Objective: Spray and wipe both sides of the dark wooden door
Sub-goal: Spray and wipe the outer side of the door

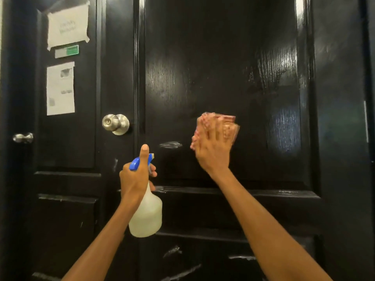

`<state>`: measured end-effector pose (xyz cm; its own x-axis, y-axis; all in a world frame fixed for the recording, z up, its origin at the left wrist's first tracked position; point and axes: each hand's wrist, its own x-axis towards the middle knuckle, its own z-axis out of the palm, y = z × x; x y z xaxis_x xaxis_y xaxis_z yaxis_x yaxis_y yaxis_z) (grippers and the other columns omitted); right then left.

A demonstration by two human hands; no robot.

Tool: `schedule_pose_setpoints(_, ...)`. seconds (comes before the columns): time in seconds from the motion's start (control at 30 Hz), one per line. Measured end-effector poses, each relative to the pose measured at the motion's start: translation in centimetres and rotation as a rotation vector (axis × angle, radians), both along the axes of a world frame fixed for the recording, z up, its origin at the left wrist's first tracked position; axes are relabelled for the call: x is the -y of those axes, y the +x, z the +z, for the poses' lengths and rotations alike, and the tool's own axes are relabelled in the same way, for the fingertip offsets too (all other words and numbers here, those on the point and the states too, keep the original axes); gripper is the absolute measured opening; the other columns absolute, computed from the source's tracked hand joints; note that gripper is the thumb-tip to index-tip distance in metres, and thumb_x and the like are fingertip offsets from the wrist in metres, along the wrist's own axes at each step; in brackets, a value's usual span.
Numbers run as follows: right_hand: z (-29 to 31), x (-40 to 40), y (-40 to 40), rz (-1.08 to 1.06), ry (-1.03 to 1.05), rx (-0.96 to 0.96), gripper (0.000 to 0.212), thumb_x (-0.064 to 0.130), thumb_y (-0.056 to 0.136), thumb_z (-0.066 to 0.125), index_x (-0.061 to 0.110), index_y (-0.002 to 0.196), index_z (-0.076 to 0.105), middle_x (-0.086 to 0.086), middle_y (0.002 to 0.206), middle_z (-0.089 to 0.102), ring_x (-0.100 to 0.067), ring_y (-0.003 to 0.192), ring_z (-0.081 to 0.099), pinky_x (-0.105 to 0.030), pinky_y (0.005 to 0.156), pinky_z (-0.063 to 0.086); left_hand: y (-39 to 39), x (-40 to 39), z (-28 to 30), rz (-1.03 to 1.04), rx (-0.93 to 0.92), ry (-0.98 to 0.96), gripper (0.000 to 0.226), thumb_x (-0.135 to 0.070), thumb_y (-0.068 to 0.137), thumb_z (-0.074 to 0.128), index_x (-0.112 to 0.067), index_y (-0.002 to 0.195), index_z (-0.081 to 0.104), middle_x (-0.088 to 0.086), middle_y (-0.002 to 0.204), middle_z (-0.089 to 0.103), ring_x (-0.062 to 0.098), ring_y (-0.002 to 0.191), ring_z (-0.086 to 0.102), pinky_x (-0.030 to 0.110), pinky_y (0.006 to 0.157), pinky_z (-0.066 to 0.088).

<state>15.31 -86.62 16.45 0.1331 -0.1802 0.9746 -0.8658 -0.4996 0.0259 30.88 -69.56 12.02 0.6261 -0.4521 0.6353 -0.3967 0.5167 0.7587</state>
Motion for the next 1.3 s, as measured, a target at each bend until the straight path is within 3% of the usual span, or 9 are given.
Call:
schedule_pose_setpoints(0.13,-3.9,-0.5,3.9,0.128,-0.144,-0.638,0.061,0.049,0.102,0.034,0.033,0.159,0.017,-0.005,0.168,0.012,-0.031,0.155,0.003,-0.066,0.119,0.003,0.2,0.2,0.0,0.046,0.018,0.009,0.069,-0.066,0.092,0.045,-0.003,0.075,0.067,0.014,0.067,0.068,0.029,0.044,0.058,0.033,0.047,0.053)
schedule_pose_setpoints(0.23,-3.9,0.3,2.5,0.103,-0.209,-0.869,0.062,0.055,0.102,0.034,0.036,0.158,0.017,-0.003,0.167,0.011,-0.030,0.154,0.004,-0.061,0.121,-0.002,0.1,-0.1,-0.3,0.036,0.024,0.017,0.069,-0.066,0.091,0.046,-0.001,0.075,0.066,0.016,0.067,0.068,0.030,0.044,0.057,0.033,0.046,0.052)
schedule_pose_setpoints(0.37,2.6,1.4,-1.9,0.063,-0.224,-0.334,0.060,0.051,0.099,0.039,0.037,0.156,0.026,-0.004,0.162,0.030,-0.034,0.148,0.030,-0.065,0.117,0.017,0.1,-0.7,0.8,0.022,0.046,-0.003,0.068,-0.067,0.089,0.046,-0.004,0.078,0.069,0.016,0.068,0.068,0.024,0.040,0.056,0.030,0.042,0.051)
schedule_pose_setpoints(0.47,8.2,1.3,-3.2,-0.014,-0.085,0.095,0.061,0.047,0.102,0.034,0.032,0.159,0.016,-0.009,0.166,0.017,-0.036,0.152,0.016,-0.067,0.118,0.008,0.8,-1.2,1.0,0.037,0.065,-0.033,0.071,-0.066,0.088,0.046,0.001,0.075,0.066,0.017,0.066,0.068,0.023,0.039,0.056,0.026,0.039,0.049)
schedule_pose_setpoints(0.57,8.8,0.1,1.0,0.010,-0.031,0.219,0.062,0.042,0.102,0.033,0.023,0.160,0.018,-0.014,0.166,0.013,-0.039,0.153,0.009,-0.067,0.118,-0.005,1.9,-1.9,0.6,0.053,0.056,-0.033,0.071,-0.066,0.086,0.045,0.001,0.073,0.065,0.016,0.063,0.067,0.023,0.041,0.056,0.028,0.040,0.050)
schedule_pose_setpoints(0.7,1.5,-0.9,8.4,0.176,-0.149,-0.336,0.062,0.040,0.101,0.035,0.022,0.159,0.022,-0.012,0.165,0.019,-0.038,0.153,0.010,-0.067,0.117,0.010,2.7,-2.3,-0.4,0.100,0.065,-0.019,0.071,-0.067,0.088,0.044,-0.001,0.072,0.065,0.013,0.061,0.067,0.026,0.041,0.057,0.031,0.043,0.051)
schedule_pose_setpoints(0.9,-3.7,-2.0,10.9,0.102,-0.223,-1.076,0.071,0.055,0.097,0.044,0.031,0.158,0.018,-0.006,0.167,0.015,-0.032,0.154,0.004,-0.064,0.120,-0.006,3.3,-3.3,-2.3,0.131,0.053,0.022,0.070,-0.065,0.090,0.043,-0.002,0.071,0.066,0.012,0.060,0.067,0.029,0.044,0.060,0.036,0.051,0.054)
schedule_pose_setpoints(1.17,11.0,-1.3,8.6,0.085,-0.122,-0.104,0.056,0.041,0.103,0.031,0.027,0.157,0.026,-0.011,0.163,0.025,-0.039,0.150,0.019,-0.066,0.119,0.004,6.1,-5.2,-1.3,0.215,0.045,-0.009,0.069,-0.064,0.091,0.043,-0.001,0.074,0.066,0.013,0.063,0.067,0.025,0.040,0.057,0.028,0.041,0.051)
schedule_pose_setpoints(1.3,8.4,-2.4,13.4,0.140,-0.125,-0.060,0.061,0.034,0.101,0.033,0.019,0.159,0.022,-0.017,0.164,0.019,-0.041,0.152,0.014,-0.066,0.119,0.001,8.3,-5.8,-1.8,0.265,0.015,-0.012,0.070,-0.066,0.091,0.042,-0.003,0.074,0.066,0.011,0.062,0.068,0.031,0.045,0.060,0.034,0.048,0.054)
